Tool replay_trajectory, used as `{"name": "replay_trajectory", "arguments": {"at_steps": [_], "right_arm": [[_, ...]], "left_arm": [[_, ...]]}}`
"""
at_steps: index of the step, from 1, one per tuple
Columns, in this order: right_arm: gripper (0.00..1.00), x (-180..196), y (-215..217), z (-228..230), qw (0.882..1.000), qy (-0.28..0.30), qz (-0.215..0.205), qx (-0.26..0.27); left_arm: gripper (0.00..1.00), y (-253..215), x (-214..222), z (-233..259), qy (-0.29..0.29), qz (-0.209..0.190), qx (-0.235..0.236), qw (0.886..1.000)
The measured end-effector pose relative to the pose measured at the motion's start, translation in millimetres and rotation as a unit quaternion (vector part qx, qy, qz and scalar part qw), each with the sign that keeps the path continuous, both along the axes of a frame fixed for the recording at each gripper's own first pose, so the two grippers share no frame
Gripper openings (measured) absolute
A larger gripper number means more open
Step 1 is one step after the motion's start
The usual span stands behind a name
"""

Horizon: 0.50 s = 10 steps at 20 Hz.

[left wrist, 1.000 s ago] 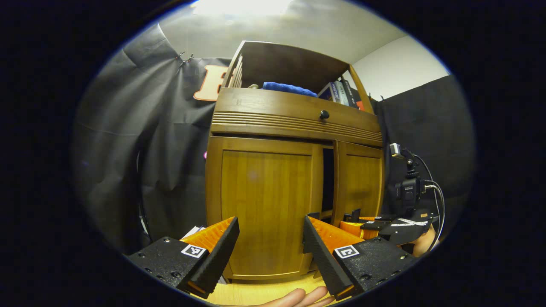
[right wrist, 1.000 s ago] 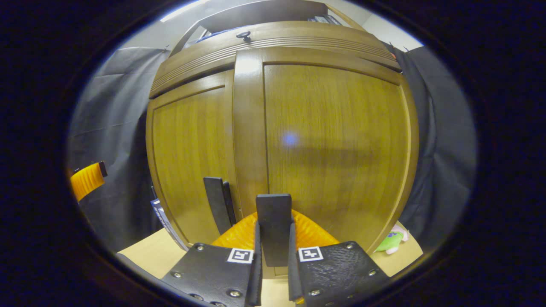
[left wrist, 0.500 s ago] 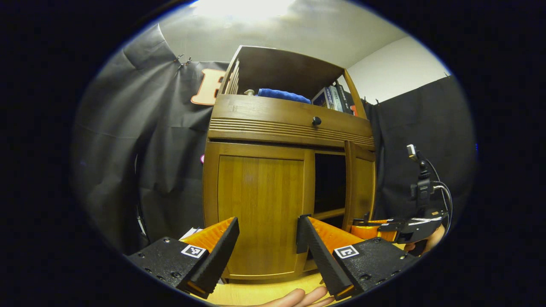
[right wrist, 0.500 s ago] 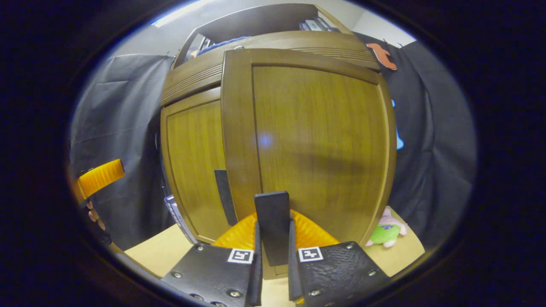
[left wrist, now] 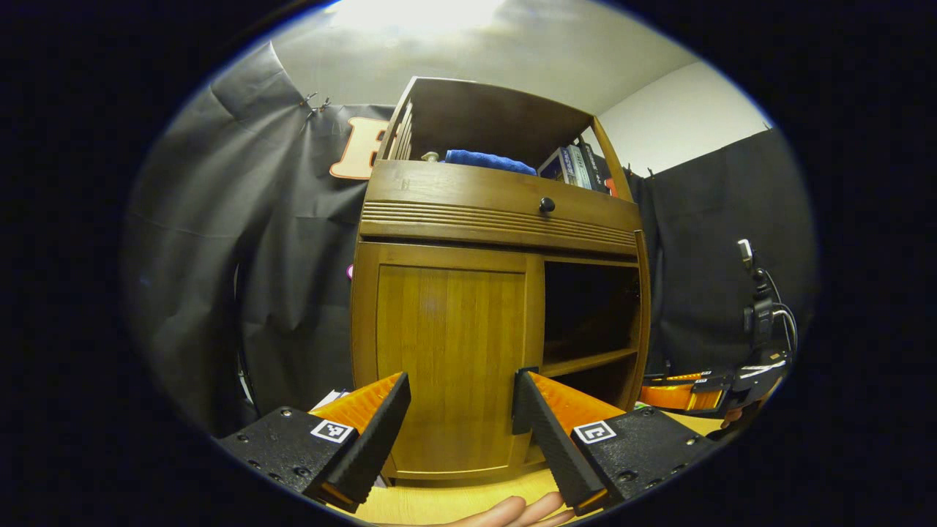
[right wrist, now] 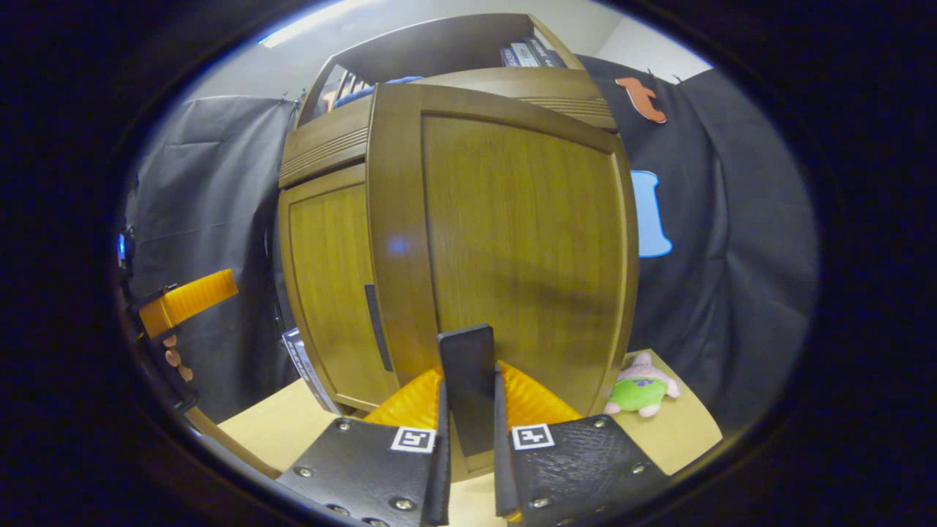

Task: Open the right door of the double-door shoe cabinet with the right hand, and open the left door with the left hand.

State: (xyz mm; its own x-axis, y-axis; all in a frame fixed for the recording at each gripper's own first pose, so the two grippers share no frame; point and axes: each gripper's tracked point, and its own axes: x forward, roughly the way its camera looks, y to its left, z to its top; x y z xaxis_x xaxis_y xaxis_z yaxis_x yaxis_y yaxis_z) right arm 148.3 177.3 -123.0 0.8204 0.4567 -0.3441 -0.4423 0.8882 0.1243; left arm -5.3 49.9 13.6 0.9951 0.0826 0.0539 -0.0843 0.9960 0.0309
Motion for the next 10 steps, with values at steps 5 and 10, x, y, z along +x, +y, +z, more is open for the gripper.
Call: {"name": "replay_trajectory", "arguments": {"at_steps": [5,10], "right_arm": [[0.24,-4.1,-12.4,2.5,1.000,-0.005,-0.014,-0.008],[0.23,-5.6,-24.8,4.9,0.999,0.000,-0.041,-0.018]], "left_arm": [[0.88,-0.1,2.5,-4.3,0.006,0.001,0.006,1.000],[0.88,0.1,3.9,-4.4,0.007,0.000,0.006,1.000]]}}
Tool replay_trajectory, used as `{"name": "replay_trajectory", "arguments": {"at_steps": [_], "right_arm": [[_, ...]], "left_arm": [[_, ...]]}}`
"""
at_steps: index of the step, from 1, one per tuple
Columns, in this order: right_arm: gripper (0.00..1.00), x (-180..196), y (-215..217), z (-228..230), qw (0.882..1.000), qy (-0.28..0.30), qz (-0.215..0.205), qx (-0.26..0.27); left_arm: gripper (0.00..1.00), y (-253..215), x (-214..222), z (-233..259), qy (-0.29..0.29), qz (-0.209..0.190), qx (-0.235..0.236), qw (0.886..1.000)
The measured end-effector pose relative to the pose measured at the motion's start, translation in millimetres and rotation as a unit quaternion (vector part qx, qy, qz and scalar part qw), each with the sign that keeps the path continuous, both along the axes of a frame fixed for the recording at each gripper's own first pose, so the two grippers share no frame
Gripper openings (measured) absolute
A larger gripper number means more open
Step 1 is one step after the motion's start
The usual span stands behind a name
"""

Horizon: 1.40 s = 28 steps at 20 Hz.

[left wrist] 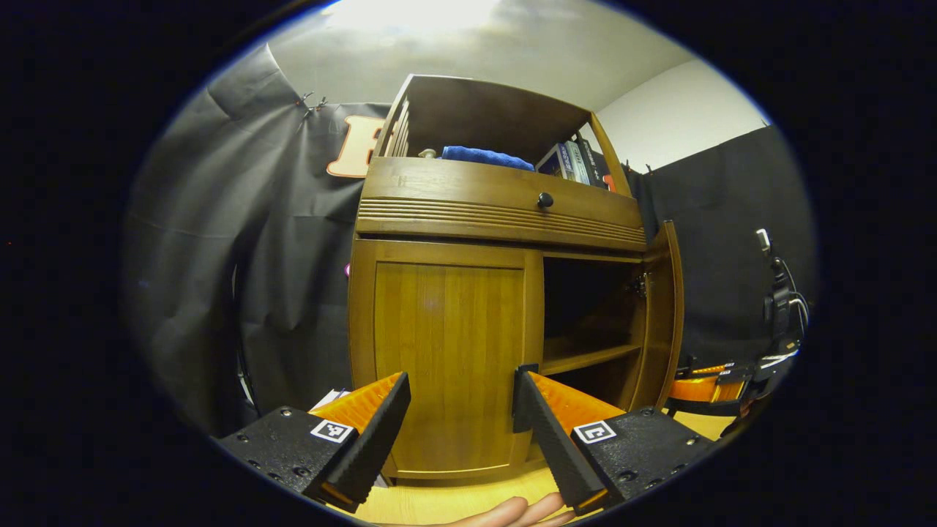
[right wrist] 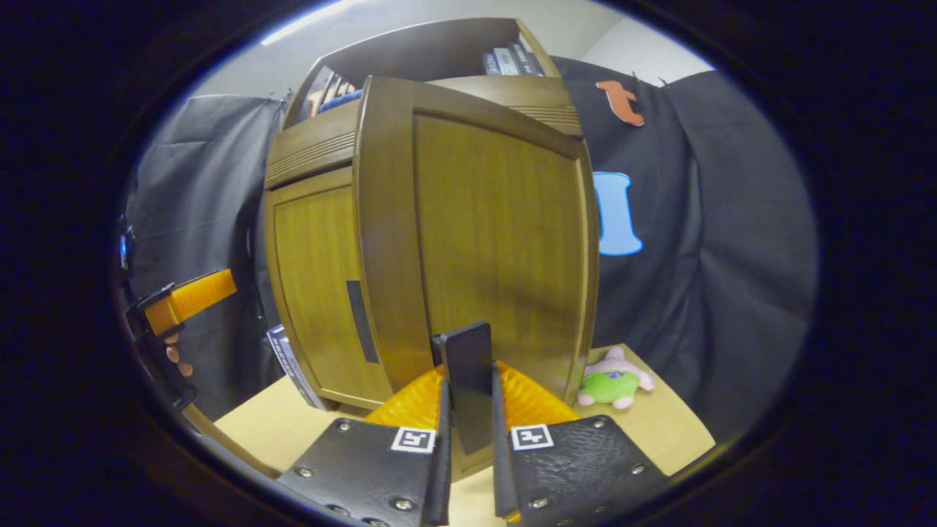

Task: Open the right door of the double-door shoe cabinet with the right hand, and open the left door with the left hand.

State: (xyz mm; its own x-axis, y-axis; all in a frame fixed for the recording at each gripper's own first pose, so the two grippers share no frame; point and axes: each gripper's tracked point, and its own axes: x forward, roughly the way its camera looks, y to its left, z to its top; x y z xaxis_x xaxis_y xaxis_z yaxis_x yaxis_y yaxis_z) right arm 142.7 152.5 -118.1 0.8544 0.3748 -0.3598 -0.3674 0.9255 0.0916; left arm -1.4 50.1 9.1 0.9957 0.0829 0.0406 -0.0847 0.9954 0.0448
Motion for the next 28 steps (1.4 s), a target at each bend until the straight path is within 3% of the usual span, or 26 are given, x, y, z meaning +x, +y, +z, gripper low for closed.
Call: {"name": "replay_trajectory", "arguments": {"at_steps": [6,7,13,15,20,23,27,28], "right_arm": [[0.23,-2.7,-17.0,2.4,1.000,-0.015,-0.004,-0.027],[0.23,-3.2,-19.5,2.2,0.999,-0.017,-0.006,-0.032],[0.23,4.6,-42.6,-8.1,0.997,-0.026,-0.030,-0.070],[0.12,-6.8,-45.1,2.9,0.997,-0.022,-0.034,-0.060],[0.12,-6.5,-60.6,4.9,0.996,-0.034,-0.052,-0.070],[0.12,-5.9,-77.6,7.7,0.992,-0.049,-0.070,-0.097],[0.12,1.1,-114.8,16.2,0.977,-0.085,-0.093,-0.171],[0.10,0.7,-119.2,17.2,0.979,-0.086,-0.088,-0.166]], "left_arm": [[0.88,1.2,-5.0,4.5,-0.008,-0.003,0.003,1.000],[0.93,1.5,-5.6,4.3,-0.009,-0.002,0.003,1.000],[0.88,-0.8,-5.0,2.5,-0.004,-0.005,0.004,1.000],[0.88,-0.3,-5.7,2.6,-0.005,-0.005,0.004,1.000],[0.88,1.0,-5.8,2.7,-0.005,-0.003,0.005,1.000],[0.88,1.2,-4.1,0.9,-0.002,-0.002,0.005,1.000],[0.88,0.9,-2.3,-1.8,0.001,0.000,0.006,1.000],[0.88,0.6,-1.7,-1.9,0.002,0.001,0.007,1.000]]}}
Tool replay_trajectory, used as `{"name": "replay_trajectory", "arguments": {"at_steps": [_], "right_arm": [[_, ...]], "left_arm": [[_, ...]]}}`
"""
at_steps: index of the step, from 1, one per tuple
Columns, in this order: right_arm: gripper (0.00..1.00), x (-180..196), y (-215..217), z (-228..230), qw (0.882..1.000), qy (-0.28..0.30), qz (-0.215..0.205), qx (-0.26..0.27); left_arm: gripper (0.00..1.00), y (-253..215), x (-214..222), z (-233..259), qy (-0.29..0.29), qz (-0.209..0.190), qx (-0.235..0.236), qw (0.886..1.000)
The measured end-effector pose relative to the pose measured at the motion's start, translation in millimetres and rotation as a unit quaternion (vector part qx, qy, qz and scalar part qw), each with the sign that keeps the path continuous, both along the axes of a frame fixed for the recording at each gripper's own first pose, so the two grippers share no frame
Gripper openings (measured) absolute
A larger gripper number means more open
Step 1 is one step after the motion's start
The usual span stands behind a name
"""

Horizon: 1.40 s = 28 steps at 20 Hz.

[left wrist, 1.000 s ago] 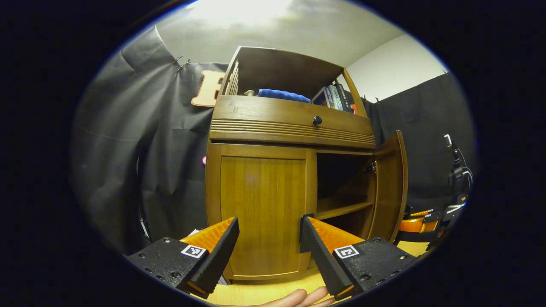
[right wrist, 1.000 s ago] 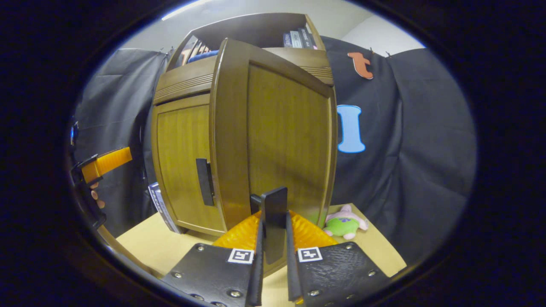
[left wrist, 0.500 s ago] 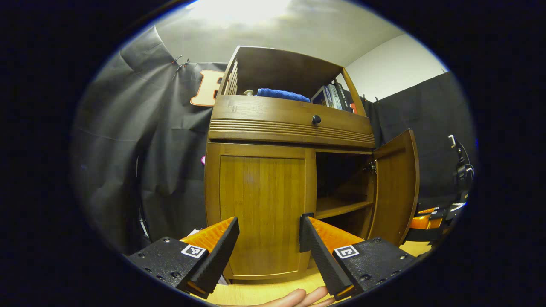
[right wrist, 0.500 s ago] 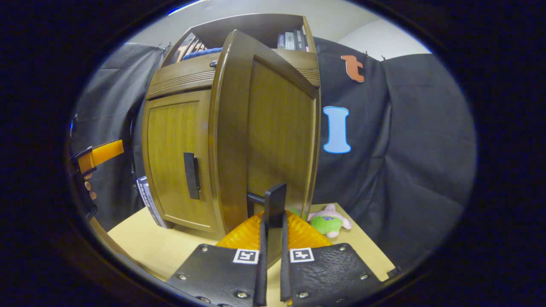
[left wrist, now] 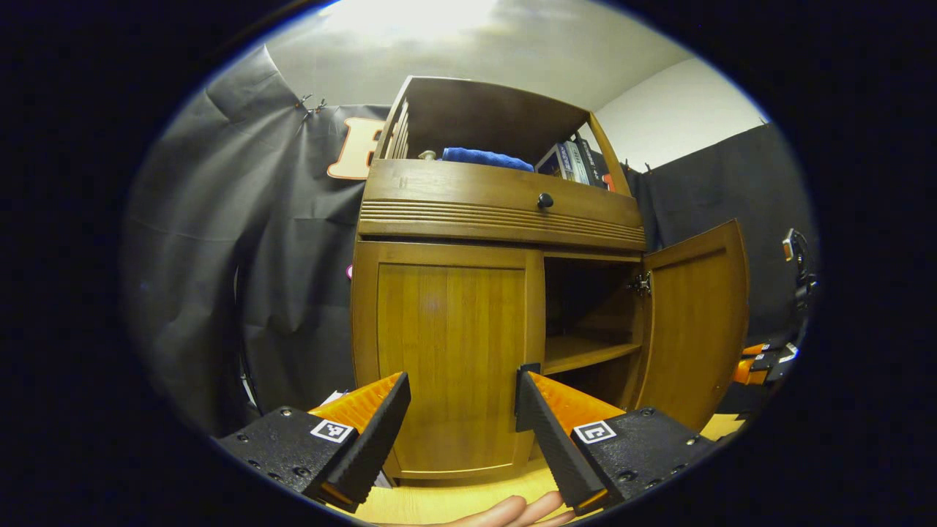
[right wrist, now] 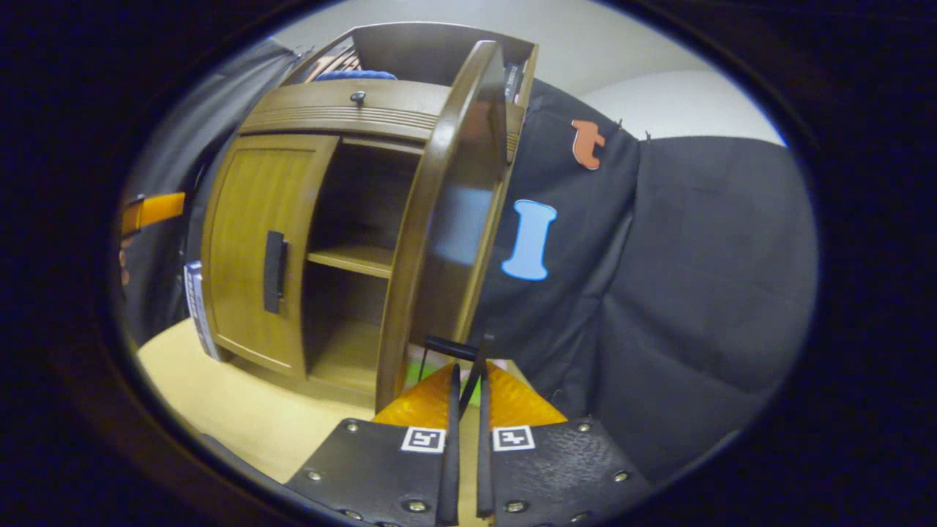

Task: Open the right door of the double-door shoe cabinet with the right hand, and open the left door with the left hand.

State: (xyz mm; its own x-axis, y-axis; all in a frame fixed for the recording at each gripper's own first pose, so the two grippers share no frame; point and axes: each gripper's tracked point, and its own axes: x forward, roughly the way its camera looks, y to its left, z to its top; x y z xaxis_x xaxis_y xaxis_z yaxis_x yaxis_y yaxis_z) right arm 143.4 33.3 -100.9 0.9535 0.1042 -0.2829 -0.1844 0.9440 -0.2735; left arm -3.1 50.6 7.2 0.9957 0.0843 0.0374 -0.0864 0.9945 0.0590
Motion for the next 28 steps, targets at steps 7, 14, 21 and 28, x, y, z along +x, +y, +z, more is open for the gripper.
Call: {"name": "replay_trajectory", "arguments": {"at_steps": [7,14,21,28], "right_arm": [[0.07,10.6,-39.2,-3.7,0.997,0.011,0.028,0.068],[0.00,33.4,-85.1,-5.7,0.981,0.031,0.077,0.175],[0.01,39.6,-86.1,-7.0,0.981,0.037,0.099,0.163],[0.01,43.9,-90.0,-6.7,0.972,0.043,0.132,0.188]], "left_arm": [[0.88,-8.1,5.0,-5.4,0.005,0.000,0.010,1.000],[0.94,-8.5,19.1,-17.7,0.021,0.012,0.009,1.000],[0.88,-25.2,34.4,-21.9,0.012,-0.001,0.005,1.000],[0.94,-52.5,53.2,-22.2,-0.017,-0.019,0.008,1.000]]}}
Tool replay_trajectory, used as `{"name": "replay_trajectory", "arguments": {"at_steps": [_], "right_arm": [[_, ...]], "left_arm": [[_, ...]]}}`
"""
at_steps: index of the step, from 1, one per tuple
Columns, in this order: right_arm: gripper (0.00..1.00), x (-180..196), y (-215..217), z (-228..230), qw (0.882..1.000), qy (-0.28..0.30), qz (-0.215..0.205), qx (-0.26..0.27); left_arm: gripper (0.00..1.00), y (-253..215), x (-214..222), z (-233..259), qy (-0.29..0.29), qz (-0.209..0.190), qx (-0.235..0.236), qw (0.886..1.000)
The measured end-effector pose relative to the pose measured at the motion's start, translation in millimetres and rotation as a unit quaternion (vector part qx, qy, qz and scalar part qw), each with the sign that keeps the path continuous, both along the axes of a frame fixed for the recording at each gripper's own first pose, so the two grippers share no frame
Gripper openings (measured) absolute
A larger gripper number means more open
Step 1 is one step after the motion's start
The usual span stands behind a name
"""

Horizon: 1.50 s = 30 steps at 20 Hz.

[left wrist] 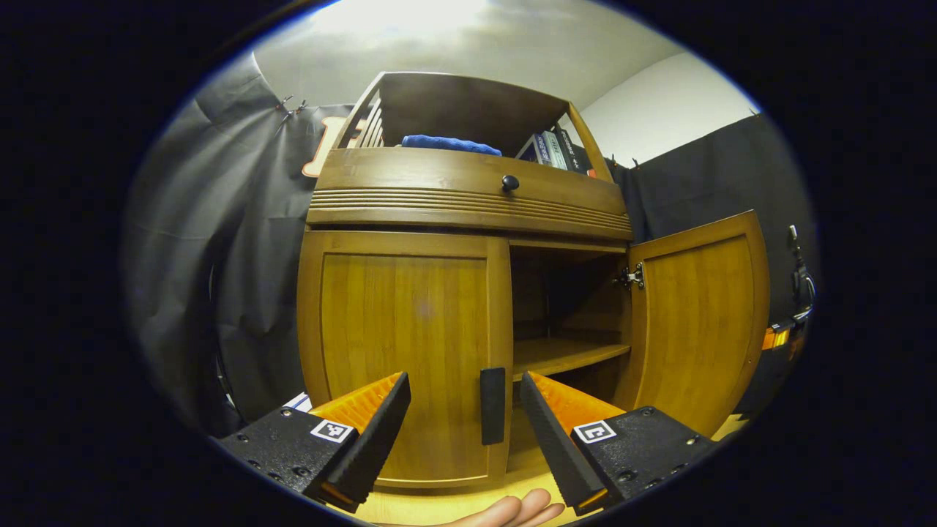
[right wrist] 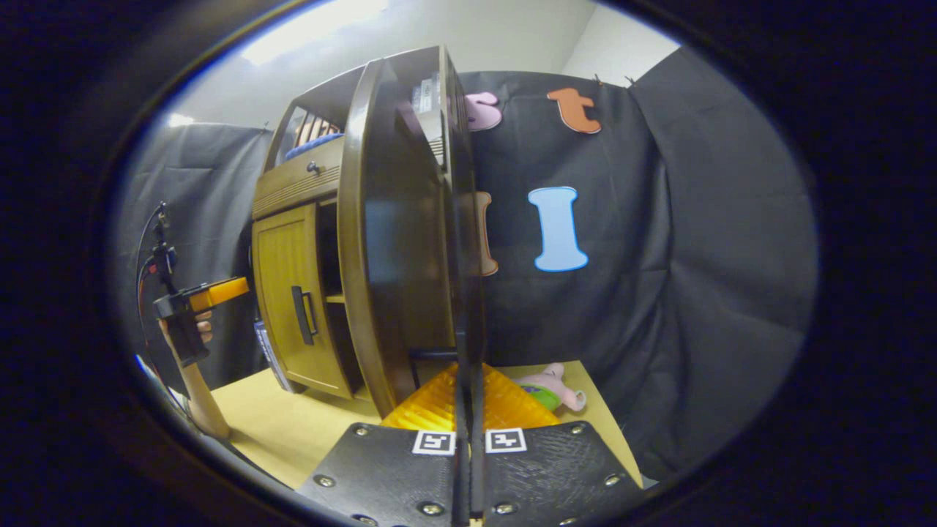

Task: Open the right door of the double-door shoe cabinet with the right hand, and open the left door with the left hand.

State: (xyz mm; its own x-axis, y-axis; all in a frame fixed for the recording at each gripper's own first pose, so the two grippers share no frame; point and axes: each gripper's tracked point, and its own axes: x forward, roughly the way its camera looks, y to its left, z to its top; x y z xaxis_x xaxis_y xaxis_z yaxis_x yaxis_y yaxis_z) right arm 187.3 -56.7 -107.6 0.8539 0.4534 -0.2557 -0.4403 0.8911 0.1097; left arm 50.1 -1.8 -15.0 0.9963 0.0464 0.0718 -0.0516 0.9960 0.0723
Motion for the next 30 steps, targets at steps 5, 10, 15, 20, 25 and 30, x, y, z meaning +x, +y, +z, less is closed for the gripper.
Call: {"name": "replay_trajectory", "arguments": {"at_steps": [5,10,15,20,25,30], "right_arm": [[0.23,-11.1,-10.5,4.0,0.999,-0.019,-0.036,-0.022],[0.96,-37.1,-66.3,32.7,0.988,-0.066,-0.136,-0.030],[0.96,-68.5,-54.4,81.2,0.985,-0.108,-0.135,0.018],[0.97,-91.0,-28.2,100.5,0.987,-0.113,-0.109,0.035],[0.97,-95.0,-22.0,91.0,0.987,-0.102,-0.113,0.044],[0.97,-99.5,-24.3,100.4,0.985,-0.111,-0.115,0.062]], "left_arm": [[0.88,-14.0,29.8,-26.2,0.022,-0.011,-0.010,1.000],[0.89,-19.6,61.3,-51.6,0.037,-0.009,0.006,0.999],[0.96,-12.6,93.5,-79.1,0.067,0.007,0.010,0.998],[0.70,5.4,107.6,-94.1,0.075,0.040,0.008,0.996],[0.46,-1.8,119.9,-86.1,0.037,0.014,-0.010,0.999],[0.35,-1.2,119.4,-87.5,0.052,0.019,0.007,0.998]]}}
